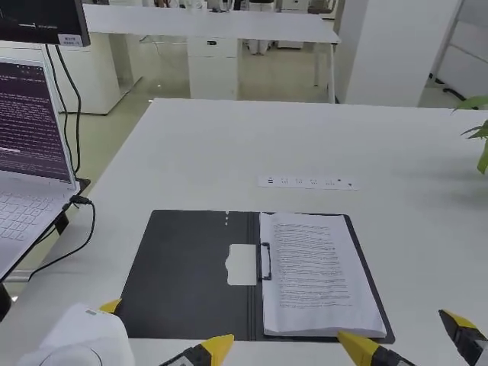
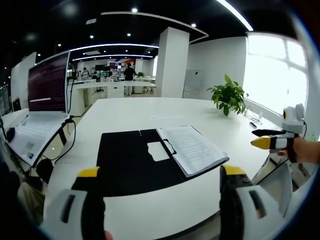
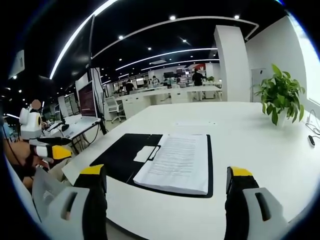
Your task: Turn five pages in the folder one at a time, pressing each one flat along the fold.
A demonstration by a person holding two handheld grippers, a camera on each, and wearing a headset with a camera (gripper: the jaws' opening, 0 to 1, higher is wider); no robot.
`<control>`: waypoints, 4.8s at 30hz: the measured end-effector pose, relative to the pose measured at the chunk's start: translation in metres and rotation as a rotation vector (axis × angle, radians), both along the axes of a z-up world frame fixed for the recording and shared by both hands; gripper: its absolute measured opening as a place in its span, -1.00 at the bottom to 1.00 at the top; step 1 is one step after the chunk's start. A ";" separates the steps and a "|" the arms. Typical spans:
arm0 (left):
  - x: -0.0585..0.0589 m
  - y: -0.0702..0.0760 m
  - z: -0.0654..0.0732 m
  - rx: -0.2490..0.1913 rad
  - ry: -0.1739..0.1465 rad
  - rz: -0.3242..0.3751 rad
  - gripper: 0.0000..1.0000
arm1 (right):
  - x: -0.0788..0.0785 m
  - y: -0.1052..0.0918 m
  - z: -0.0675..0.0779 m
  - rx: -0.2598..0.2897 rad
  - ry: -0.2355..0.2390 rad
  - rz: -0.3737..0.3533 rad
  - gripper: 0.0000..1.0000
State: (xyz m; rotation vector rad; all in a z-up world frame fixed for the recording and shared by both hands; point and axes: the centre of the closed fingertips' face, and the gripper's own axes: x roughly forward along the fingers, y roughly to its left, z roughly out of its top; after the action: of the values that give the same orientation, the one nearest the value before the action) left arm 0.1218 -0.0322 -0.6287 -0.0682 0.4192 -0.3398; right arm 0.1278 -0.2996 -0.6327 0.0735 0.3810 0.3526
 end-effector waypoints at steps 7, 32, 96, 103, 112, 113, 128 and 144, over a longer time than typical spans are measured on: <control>-0.002 0.005 0.001 0.006 -0.008 0.017 0.98 | -0.001 -0.002 0.000 0.006 -0.003 -0.005 1.00; 0.011 -0.008 0.017 0.022 -0.045 -0.029 0.97 | 0.013 0.005 0.018 0.007 -0.051 0.015 0.99; 0.064 -0.083 -0.010 0.111 -0.030 -0.235 0.94 | 0.015 -0.003 0.013 0.047 -0.051 -0.023 0.96; 0.066 -0.095 -0.020 0.119 -0.017 -0.270 0.93 | 0.010 -0.009 0.009 0.043 -0.041 -0.042 0.96; 0.071 -0.106 -0.036 0.133 -0.005 -0.305 0.89 | 0.010 -0.008 0.010 0.045 -0.040 -0.047 0.96; 0.072 -0.107 -0.038 0.132 -0.003 -0.308 0.88 | 0.010 -0.007 0.010 0.048 -0.041 -0.047 0.96; 0.086 -0.128 -0.066 0.150 0.034 -0.337 0.86 | 0.010 -0.001 0.006 0.052 -0.025 -0.024 0.95; 0.098 -0.167 -0.082 0.137 0.040 -0.387 0.82 | 0.009 -0.005 0.002 0.058 -0.018 -0.030 0.94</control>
State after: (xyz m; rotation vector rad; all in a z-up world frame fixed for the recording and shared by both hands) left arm 0.2202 -0.1992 -0.7112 0.1419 0.4949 -0.6905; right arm 0.1367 -0.3047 -0.6306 0.1323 0.3514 0.3348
